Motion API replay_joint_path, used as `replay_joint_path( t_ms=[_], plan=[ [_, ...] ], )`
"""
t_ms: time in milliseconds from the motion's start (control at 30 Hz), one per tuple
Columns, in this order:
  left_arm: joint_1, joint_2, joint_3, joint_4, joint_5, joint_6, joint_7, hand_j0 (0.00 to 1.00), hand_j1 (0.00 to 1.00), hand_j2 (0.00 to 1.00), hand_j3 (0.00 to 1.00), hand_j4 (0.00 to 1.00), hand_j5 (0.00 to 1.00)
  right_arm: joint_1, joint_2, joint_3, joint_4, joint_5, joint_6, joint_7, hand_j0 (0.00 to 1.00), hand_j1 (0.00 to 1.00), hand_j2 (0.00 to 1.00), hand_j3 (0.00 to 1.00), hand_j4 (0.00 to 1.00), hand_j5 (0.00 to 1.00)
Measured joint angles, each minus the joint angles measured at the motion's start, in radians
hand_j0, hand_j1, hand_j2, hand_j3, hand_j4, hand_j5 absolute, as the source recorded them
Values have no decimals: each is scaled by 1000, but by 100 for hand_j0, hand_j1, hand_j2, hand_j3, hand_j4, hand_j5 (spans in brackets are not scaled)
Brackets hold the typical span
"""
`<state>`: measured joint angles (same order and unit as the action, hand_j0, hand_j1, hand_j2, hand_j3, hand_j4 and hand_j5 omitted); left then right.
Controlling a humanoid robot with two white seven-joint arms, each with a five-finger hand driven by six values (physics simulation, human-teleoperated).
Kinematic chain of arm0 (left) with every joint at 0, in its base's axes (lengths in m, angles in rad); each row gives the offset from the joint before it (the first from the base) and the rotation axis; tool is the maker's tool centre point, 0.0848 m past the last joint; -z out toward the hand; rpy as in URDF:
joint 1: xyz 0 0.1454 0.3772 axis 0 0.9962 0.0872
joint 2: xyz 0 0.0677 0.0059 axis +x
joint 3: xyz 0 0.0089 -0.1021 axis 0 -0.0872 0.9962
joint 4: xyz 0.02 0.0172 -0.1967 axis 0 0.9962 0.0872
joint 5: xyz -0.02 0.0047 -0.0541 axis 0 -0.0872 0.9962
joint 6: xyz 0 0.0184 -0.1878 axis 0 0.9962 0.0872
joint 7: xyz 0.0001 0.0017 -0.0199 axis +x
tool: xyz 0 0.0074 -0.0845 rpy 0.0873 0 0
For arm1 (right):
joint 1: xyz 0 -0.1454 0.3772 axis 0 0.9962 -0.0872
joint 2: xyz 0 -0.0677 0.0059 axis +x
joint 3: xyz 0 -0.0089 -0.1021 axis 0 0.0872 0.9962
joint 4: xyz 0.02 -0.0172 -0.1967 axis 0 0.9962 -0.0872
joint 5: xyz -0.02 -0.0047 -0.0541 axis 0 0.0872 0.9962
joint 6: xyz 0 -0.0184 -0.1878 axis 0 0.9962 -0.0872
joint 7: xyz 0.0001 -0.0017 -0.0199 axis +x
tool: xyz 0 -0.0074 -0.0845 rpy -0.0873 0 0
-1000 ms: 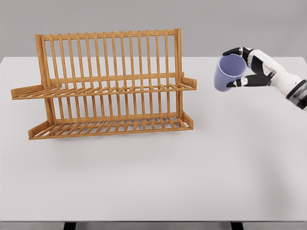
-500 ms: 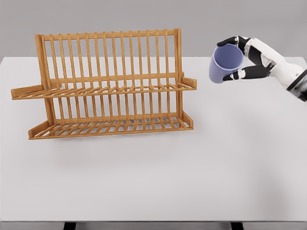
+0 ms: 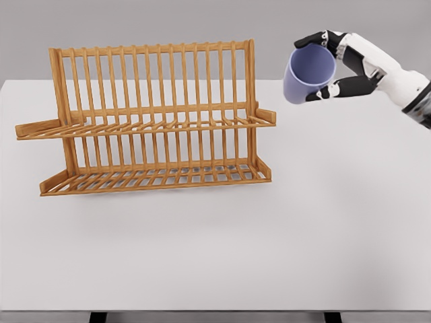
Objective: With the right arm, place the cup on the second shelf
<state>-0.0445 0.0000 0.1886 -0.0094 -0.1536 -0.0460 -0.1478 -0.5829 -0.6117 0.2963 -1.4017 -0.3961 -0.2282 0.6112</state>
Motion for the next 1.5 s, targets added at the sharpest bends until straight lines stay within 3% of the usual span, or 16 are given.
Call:
replay_joint_path(
  t_ms=[367, 933, 1500],
  plan=[
    [0, 0, 0, 0, 0, 0, 0, 100, 100, 100, 100, 100, 100, -31, 10, 7, -35, 34, -2, 0, 68, 68, 68, 68, 68, 68],
    [0, 0, 0, 0, 0, 0, 1, 100, 100, 100, 100, 100, 100, -66, 82, 37, -96, 92, -4, 0, 68, 68, 68, 68, 68, 68],
    [0, 0, 0, 0, 0, 0, 0, 100, 100, 100, 100, 100, 100, -61, 133, 101, -129, 121, -5, 0, 68, 68, 68, 68, 68, 68]
  ],
)
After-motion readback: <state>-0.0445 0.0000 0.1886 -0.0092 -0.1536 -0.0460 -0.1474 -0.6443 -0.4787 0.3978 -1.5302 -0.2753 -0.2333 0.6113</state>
